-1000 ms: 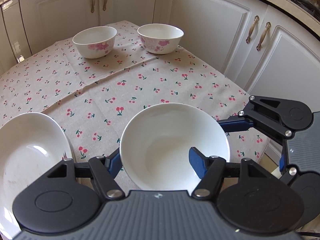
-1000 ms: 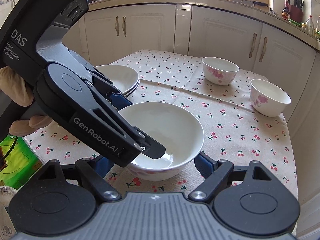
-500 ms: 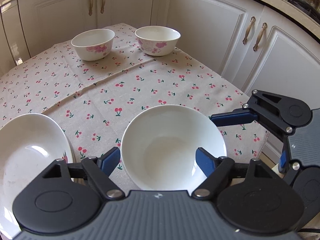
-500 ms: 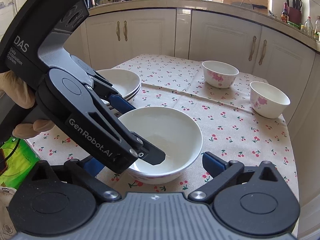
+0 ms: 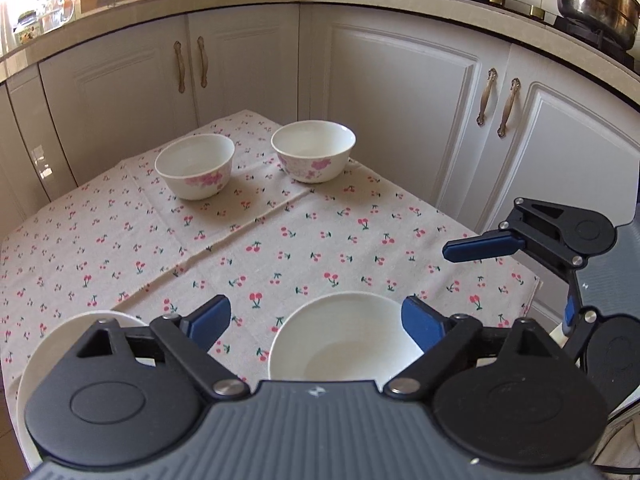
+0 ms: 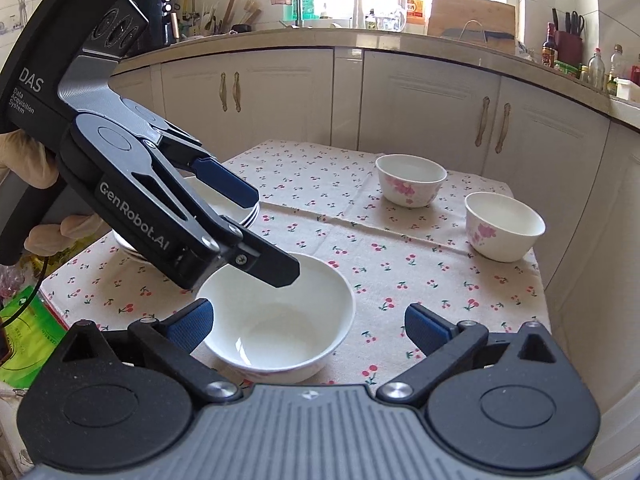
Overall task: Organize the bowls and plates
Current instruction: 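Lower the bowl onto the cloth beside the plates and open the left tool, then move the left tool to a white bowl and grasp its rim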
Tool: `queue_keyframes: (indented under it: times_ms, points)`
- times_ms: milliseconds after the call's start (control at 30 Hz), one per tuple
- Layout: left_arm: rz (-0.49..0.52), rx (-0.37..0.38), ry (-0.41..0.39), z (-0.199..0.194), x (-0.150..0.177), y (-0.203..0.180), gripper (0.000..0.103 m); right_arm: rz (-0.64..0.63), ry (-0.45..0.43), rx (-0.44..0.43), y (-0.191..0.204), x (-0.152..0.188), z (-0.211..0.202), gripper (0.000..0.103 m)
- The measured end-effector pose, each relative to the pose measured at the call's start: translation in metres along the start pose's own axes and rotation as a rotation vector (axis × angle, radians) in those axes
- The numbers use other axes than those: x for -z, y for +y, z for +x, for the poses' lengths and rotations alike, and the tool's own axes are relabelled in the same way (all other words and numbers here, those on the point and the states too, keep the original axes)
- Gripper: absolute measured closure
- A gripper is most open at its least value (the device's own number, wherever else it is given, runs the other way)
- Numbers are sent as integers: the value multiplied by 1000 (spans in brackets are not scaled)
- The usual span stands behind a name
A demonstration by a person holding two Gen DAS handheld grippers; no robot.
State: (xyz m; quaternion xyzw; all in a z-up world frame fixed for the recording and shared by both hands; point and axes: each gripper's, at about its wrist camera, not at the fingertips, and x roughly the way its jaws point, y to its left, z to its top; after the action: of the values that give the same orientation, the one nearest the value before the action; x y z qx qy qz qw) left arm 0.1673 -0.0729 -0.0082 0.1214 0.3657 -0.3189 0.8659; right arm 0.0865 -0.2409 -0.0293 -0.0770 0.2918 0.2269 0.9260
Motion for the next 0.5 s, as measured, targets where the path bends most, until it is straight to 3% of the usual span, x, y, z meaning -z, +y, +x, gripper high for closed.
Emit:
queue_keyframes:
  times_ms: [500]
  points:
    - [68,14,-11,55,-67,3,11,-13,17,159,-77,-10,22,0]
